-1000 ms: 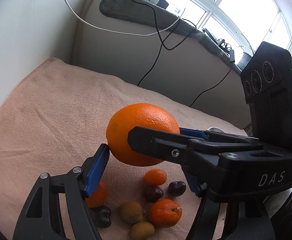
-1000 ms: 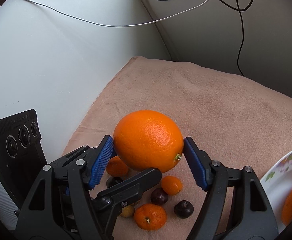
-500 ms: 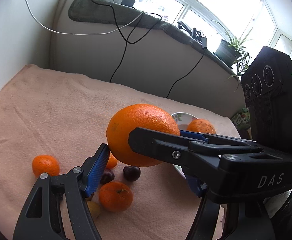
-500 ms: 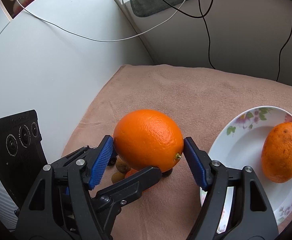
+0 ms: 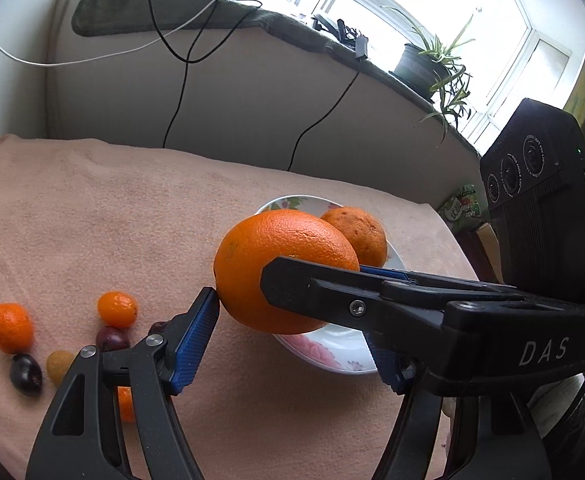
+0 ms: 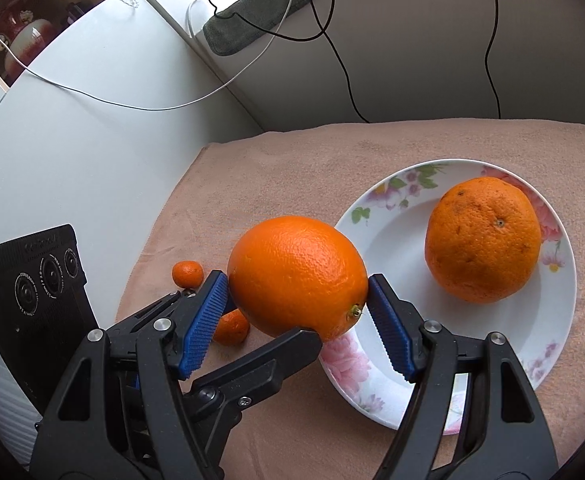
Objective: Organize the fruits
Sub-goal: 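Place the second large orange on the plate beside the first, release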
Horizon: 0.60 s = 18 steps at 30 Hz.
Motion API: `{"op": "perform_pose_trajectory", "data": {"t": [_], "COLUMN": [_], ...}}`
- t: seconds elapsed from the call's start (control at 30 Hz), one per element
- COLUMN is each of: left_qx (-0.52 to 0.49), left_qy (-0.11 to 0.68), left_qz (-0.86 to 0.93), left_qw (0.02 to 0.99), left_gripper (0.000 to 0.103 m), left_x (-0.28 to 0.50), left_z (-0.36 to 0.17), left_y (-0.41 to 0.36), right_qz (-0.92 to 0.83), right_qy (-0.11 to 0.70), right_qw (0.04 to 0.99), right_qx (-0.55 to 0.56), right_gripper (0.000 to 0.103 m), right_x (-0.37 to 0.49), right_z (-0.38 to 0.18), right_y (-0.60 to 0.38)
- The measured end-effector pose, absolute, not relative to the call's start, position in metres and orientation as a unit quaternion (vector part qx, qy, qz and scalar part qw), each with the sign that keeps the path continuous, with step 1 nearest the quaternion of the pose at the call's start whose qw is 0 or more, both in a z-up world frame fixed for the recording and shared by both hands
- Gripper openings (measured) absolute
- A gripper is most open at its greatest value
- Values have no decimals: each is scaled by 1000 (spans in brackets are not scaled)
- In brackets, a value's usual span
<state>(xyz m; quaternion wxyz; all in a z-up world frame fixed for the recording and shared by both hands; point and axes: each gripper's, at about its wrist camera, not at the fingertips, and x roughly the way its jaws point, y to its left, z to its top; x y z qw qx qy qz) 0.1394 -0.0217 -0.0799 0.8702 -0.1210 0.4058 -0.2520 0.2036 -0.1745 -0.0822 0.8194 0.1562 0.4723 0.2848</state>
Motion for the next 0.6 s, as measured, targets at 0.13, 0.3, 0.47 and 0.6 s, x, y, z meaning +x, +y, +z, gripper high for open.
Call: {"op": "perform_pose_trajectory", "data": {"t": [0.13, 0.3, 0.47, 0.6], "left_qx": [-120, -114, -114, -116], "left_qy": [411, 406, 401, 401], "left_qz": [-256, -250, -249, -248], "left_qw": [867, 872, 874, 874], "left_gripper": [70, 68, 68, 68], "left_x": [142, 141, 138, 134], "left_z": [-78, -73, -66, -64], "left_y": [-27, -28, -25, -22], "right_qz": [280, 278, 271, 263], "right_qy": [479, 468, 457, 444], "right_qw": [815, 821, 828, 839], "right_qx": [169, 174, 181, 174], "right_gripper": [75, 75, 75, 75], "right_x": [203, 200, 196, 189], "right_z": [-84, -79, -73, -66], "right_y": [-185, -193, -203, -210]}}
